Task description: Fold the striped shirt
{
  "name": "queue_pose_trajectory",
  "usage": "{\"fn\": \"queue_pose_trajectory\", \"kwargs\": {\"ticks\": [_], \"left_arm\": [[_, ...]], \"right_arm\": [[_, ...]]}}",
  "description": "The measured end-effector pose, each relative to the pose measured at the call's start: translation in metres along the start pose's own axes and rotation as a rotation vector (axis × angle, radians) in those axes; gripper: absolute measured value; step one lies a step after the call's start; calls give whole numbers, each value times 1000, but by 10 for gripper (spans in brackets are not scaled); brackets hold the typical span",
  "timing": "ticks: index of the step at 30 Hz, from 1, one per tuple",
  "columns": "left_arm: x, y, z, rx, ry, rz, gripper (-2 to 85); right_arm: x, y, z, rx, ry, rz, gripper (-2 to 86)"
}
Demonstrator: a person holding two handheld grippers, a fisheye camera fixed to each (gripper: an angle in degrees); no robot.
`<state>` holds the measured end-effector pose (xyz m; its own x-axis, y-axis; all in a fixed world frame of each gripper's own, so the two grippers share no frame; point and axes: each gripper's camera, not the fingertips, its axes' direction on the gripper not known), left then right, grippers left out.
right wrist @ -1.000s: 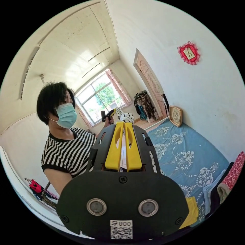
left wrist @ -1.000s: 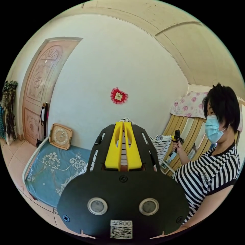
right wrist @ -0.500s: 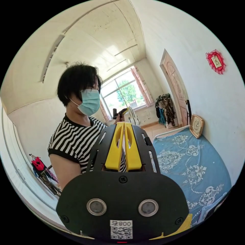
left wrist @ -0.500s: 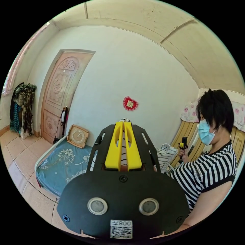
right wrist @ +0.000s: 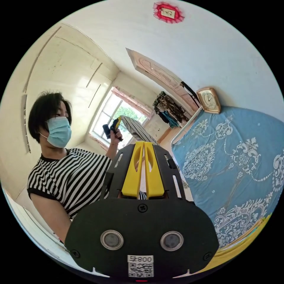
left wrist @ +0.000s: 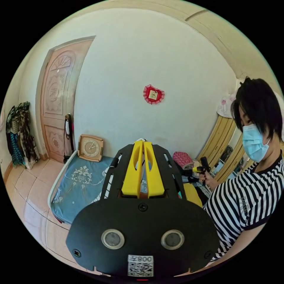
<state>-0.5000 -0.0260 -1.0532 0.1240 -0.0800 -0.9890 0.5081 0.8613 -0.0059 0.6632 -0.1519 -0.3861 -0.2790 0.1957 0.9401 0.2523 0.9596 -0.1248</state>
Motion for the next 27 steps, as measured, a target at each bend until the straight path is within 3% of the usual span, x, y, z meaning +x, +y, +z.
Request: {"fn": "queue_pose_trajectory", "kwargs": {"ticks": [12,20,23,27], "left_arm": [[-15,-50,72,56,215,18,2],[43,-75,119,66,321,98,1],[74,-79,129,76,311,123,1],[112,-85,142,61,306,152,2]], "right_arm": [[119,-31,169,-235,68,187,74],[141,-27,278,-461,-41,162,71],[145,-23,295,-460,-67,169,68],[136,-24,297,-424,42,114,60]]}}
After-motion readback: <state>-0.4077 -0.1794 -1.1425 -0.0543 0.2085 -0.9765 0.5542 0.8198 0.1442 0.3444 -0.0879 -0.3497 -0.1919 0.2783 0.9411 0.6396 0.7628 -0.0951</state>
